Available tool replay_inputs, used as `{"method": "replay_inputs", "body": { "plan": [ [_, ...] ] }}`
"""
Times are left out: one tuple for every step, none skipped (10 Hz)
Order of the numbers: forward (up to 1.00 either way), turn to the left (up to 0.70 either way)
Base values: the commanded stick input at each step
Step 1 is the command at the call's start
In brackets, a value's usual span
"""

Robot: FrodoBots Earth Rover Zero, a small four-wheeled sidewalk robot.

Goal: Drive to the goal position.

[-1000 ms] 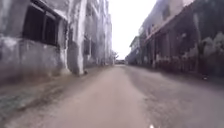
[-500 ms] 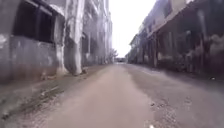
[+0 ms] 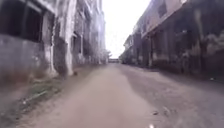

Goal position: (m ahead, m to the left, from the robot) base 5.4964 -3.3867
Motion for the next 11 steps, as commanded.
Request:
{"method": "replay_inputs", "body": {
  "plan": [
    [0.5,0.0],
    [0.5,0.0],
    [0.5,0.0],
    [0.5,0.0],
    [0.5,0.0],
    [0.5,0.0],
    [0.5,0.0],
    [0.5,0.0],
    [0.5,0.0],
    [0.5,0.0],
    [0.5,0.0]
  ]
}}
